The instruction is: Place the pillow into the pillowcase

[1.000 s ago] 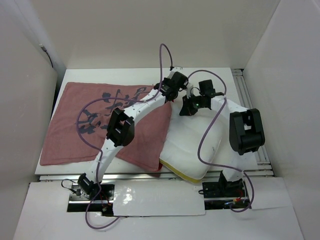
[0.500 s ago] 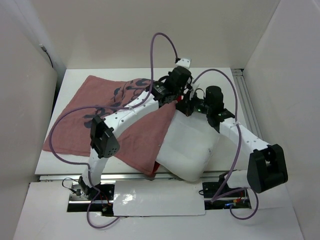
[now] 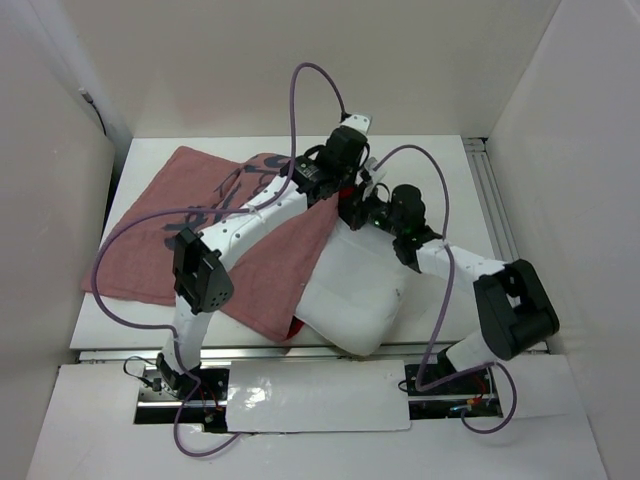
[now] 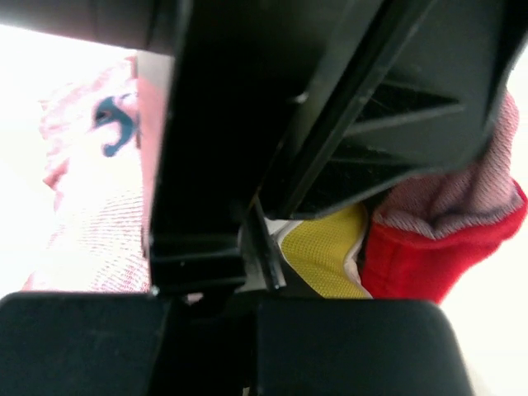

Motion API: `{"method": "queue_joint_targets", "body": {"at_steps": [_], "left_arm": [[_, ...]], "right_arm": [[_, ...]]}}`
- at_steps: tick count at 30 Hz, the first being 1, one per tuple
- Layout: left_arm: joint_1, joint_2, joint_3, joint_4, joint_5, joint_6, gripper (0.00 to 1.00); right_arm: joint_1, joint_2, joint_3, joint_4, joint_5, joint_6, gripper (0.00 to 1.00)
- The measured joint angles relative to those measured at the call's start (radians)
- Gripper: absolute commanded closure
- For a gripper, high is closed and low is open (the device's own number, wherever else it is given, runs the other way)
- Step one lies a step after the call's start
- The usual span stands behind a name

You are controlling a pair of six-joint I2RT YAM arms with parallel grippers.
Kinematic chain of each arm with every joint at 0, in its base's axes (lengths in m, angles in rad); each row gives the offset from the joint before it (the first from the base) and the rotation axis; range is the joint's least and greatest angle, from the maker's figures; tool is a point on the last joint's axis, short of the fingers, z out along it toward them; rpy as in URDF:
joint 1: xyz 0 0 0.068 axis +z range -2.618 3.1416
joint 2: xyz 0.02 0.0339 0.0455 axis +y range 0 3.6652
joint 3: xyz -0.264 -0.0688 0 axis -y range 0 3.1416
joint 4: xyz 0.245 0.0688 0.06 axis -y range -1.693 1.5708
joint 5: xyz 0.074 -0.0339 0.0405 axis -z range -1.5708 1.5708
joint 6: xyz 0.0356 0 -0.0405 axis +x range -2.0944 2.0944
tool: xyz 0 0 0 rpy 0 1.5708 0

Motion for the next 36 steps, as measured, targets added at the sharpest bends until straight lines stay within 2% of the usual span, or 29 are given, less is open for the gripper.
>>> {"method": "queue_joint_targets", "body": {"at_steps": [6, 7, 8, 10, 11, 12, 15, 16, 18, 19, 22, 25, 28, 31, 33, 36], "left_arm": [[0.085, 0.055, -0.001, 0.065, 0.006, 0.015, 1.00], [0.093, 0.064, -0.001, 0.073, 0.015, 0.014, 1.00], [0.097, 0.075, -0.001, 0.080, 0.032, 0.011, 1.00], [0.100, 0.086, 0.000, 0.080, 0.068, -0.008, 0.82], [0.104, 0.089, 0.000, 0.084, 0.087, -0.011, 0.71], [0.106, 0.090, 0.002, 0.079, 0.110, -0.013, 0.57], [0.112, 0.090, 0.016, 0.072, 0.190, -0.037, 0.39], [0.112, 0.090, 0.019, 0.071, 0.215, -0.042, 0.23], [0.106, 0.087, 0.023, 0.073, 0.261, -0.060, 0.00], [0.103, 0.084, 0.023, 0.073, 0.266, -0.067, 0.00], [0.092, 0.063, 0.008, 0.071, 0.299, -0.076, 0.00], [0.070, -0.016, -0.079, 0.048, 0.288, -0.071, 0.00], [0.030, -0.209, -0.329, 0.033, 0.212, -0.118, 0.00], [-0.039, -0.491, -0.676, 0.016, 0.102, -0.209, 0.00], [-0.094, -0.673, -0.869, -0.008, 0.040, -0.329, 0.00], [-0.195, -0.904, -1.158, -0.047, 0.000, -0.496, 0.00]], "right_arm": [[0.027, 0.183, 0.152, -0.031, 0.145, -0.005, 0.98], [0.030, 0.191, 0.156, -0.037, 0.166, -0.002, 0.94], [0.031, 0.193, 0.156, -0.053, 0.187, 0.003, 0.75], [0.029, 0.188, 0.153, -0.087, 0.228, 0.011, 0.56], [0.024, 0.181, 0.153, -0.102, 0.235, 0.013, 0.40], [0.019, 0.170, 0.153, -0.131, 0.255, 0.025, 0.33], [0.006, 0.103, 0.153, -0.266, 0.341, 0.045, 0.19], [0.007, 0.075, 0.154, -0.312, 0.372, 0.056, 0.12], [0.012, 0.008, 0.161, -0.443, 0.453, 0.080, 0.07], [0.020, -0.043, 0.177, -0.571, 0.527, 0.103, 0.07], [0.036, -0.098, 0.206, -0.725, 0.598, 0.134, 0.04], [0.068, -0.178, 0.213, -0.885, 0.637, 0.142, 0.04], [0.196, -0.260, 0.214, -1.028, 0.687, 0.152, 0.04], [0.425, -0.296, 0.214, -1.128, 0.743, 0.182, 0.01], [0.583, -0.302, 0.213, -1.167, 0.777, 0.203, 0.01], [0.738, -0.289, 0.202, -1.198, 0.810, 0.222, 0.01]]}}
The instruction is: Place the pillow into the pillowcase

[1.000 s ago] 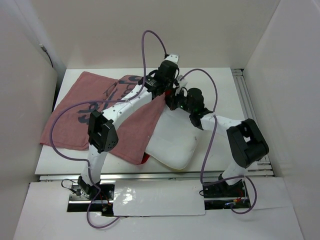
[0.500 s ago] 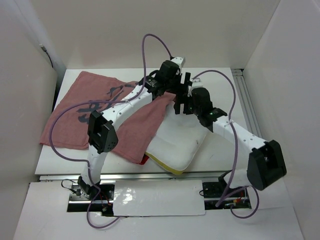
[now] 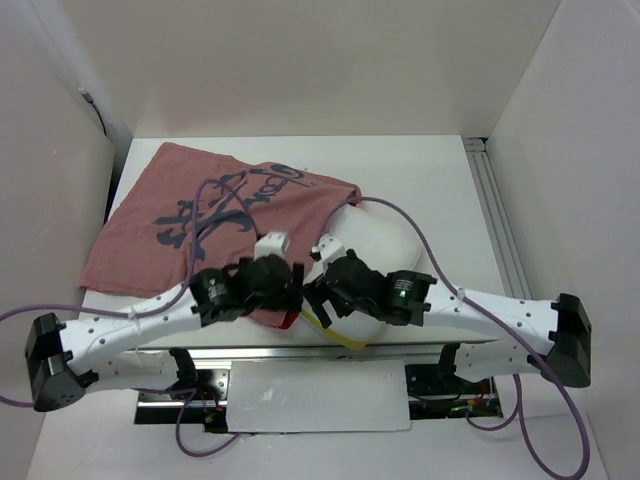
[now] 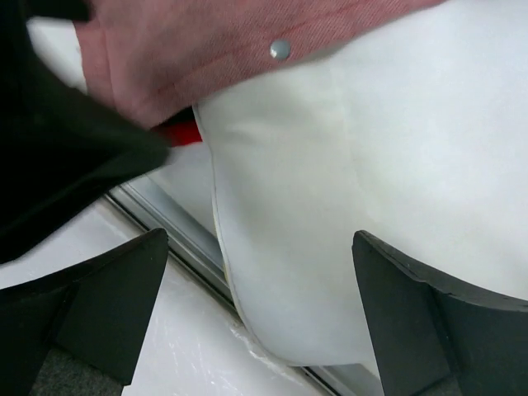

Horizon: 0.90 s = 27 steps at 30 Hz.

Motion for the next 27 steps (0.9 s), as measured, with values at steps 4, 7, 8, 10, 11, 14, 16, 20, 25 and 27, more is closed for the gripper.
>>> {"method": "queue_joint_targets", "body": {"at_steps": [4, 7, 8, 10, 11, 14, 16, 20, 25, 27], "left_arm": [[-0.096, -0.082, -0.253, -0.081, 0.030, -0.155, 0.00], [-0.124, -0.056, -0.325, -0.090, 0.044, -0.226, 0.00], [-0.127, -0.051, -0.330, -0.089, 0.043, -0.240, 0.00], [-0.129, -0.045, -0.329, -0.067, 0.031, -0.270, 0.00], [-0.129, -0.042, -0.326, -0.056, 0.022, -0.281, 0.00], [-0.129, -0.029, -0.313, -0.030, -0.010, -0.304, 0.00], [-0.129, -0.019, -0.307, 0.001, -0.025, -0.304, 0.08], [-0.130, 0.026, -0.292, 0.035, -0.051, -0.309, 0.56], [-0.130, 0.119, -0.266, 0.045, -0.078, -0.309, 1.00], [-0.134, 0.145, -0.248, 0.039, -0.084, -0.306, 1.00]], "right_arm": [[0.070, 0.072, -0.008, -0.021, 0.045, 0.007, 0.01], [0.099, 0.137, -0.015, -0.036, 0.059, 0.007, 0.01], [0.103, 0.153, -0.015, -0.040, 0.061, 0.007, 0.01], [0.104, 0.172, -0.022, -0.039, 0.066, 0.013, 0.01], [0.100, 0.172, -0.029, -0.037, 0.065, 0.016, 0.01], [0.071, 0.172, -0.057, -0.024, 0.063, 0.030, 0.01], [0.045, 0.172, -0.087, -0.001, 0.054, 0.037, 0.01], [0.004, 0.172, -0.122, 0.051, 0.024, 0.040, 0.05], [-0.002, 0.173, -0.132, 0.085, 0.015, 0.025, 0.65], [-0.005, 0.174, -0.133, 0.117, 0.014, 0.018, 0.97]]}}
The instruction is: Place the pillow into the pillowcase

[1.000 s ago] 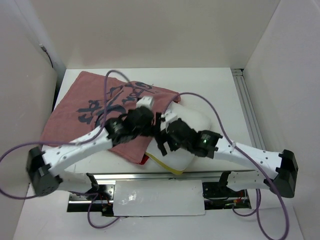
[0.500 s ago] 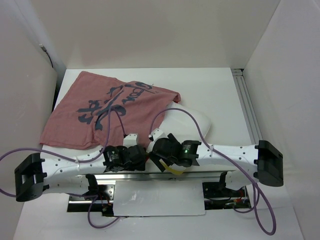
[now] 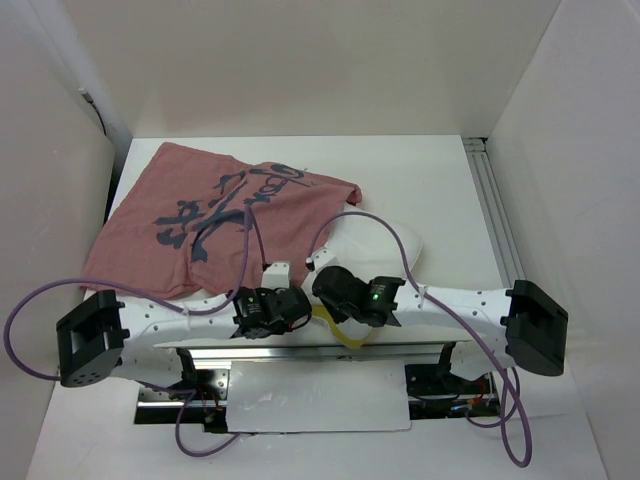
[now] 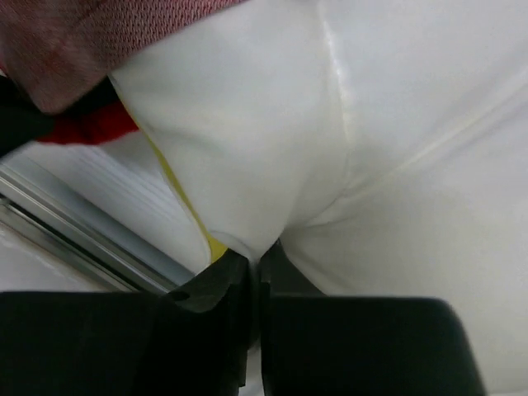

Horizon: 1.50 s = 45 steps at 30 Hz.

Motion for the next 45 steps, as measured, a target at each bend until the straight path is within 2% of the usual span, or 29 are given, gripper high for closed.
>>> {"method": "queue_joint_targets", "body": {"at_steps": [1, 5, 13, 19, 21, 24, 27, 28, 29, 31, 32, 33, 39, 41, 45], "left_arm": [[-0.008, 0.003, 0.008, -0.002, -0.005, 0.001, 1.00], [-0.060, -0.032, 0.035, 0.001, -0.026, 0.031, 1.00], [-0.123, -0.267, 0.045, 0.142, 0.024, 0.195, 1.00], [-0.161, -0.290, 0.077, 0.202, 0.108, 0.303, 1.00], [-0.164, -0.290, 0.085, 0.219, 0.148, 0.340, 1.00], [-0.164, -0.290, 0.097, 0.222, 0.190, 0.373, 1.00], [-0.164, -0.289, 0.117, 0.179, 0.204, 0.397, 1.00], [-0.164, -0.286, 0.131, 0.156, 0.203, 0.397, 1.00], [-0.165, -0.281, 0.148, 0.133, 0.200, 0.396, 0.99], [-0.167, -0.265, 0.196, 0.073, 0.181, 0.393, 0.64], [-0.169, -0.251, 0.233, 0.030, 0.161, 0.386, 0.47], [-0.171, -0.237, 0.268, 0.001, 0.149, 0.386, 0.36], [-0.186, -0.140, 0.501, -0.147, -0.001, 0.328, 0.15], [-0.183, -0.080, 0.588, -0.202, -0.069, 0.315, 0.00], [-0.120, 0.051, 0.733, -0.240, -0.110, 0.349, 0.00]], "right_arm": [[-0.003, 0.000, 0.000, 0.018, 0.002, 0.004, 1.00], [-0.005, -0.003, 0.000, 0.082, -0.001, -0.002, 1.00], [-0.009, -0.096, -0.012, 0.284, 0.005, -0.048, 1.00], [-0.072, -0.232, -0.180, 0.579, -0.008, -0.052, 1.00], [-0.090, -0.233, -0.258, 0.699, -0.034, -0.040, 1.00], [-0.101, -0.185, -0.311, 0.785, -0.074, -0.022, 1.00], [-0.109, -0.131, -0.311, 0.807, -0.125, 0.000, 0.82], [-0.111, -0.134, -0.311, 0.802, -0.132, 0.008, 0.63], [-0.112, -0.146, -0.311, 0.793, -0.137, 0.018, 0.49], [-0.113, -0.194, -0.309, 0.759, -0.134, 0.030, 0.19], [-0.113, -0.230, -0.302, 0.718, -0.124, 0.033, 0.08], [-0.116, -0.269, -0.291, 0.675, -0.106, 0.039, 0.06], [-0.179, -0.405, -0.115, 0.375, 0.036, 0.115, 0.01], [-0.222, -0.415, -0.078, 0.282, 0.082, 0.156, 0.01], [-0.349, -0.407, -0.070, 0.126, 0.147, 0.228, 0.02]]}}
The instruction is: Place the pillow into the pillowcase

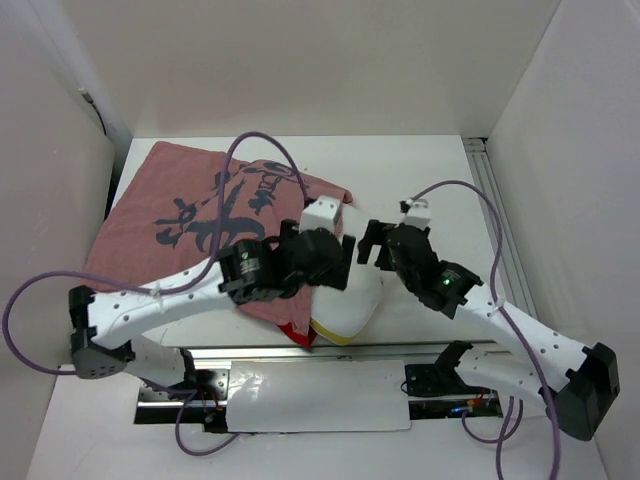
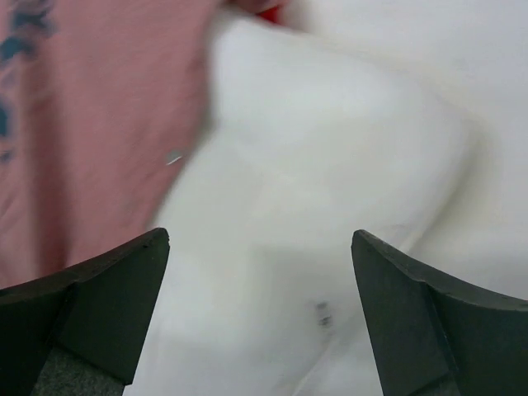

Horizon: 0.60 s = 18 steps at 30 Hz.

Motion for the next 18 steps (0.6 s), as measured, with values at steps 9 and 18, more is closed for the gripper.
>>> {"method": "queue_joint_targets", "body": {"at_steps": [9, 18], "left_arm": [[0.379, 0.436, 0.354, 0.082, 0.134, 0.251, 0.00], [0.476, 1.009, 0.922, 0.078, 0.100, 0.446, 0.03]], "right_arm": [[-0.566, 0.023, -0.040, -0.014, -0.253, 0.031, 0.04], [-0.793, 0.184, -0.086, 0.123, -0.647, 0.011, 0.05]]}}
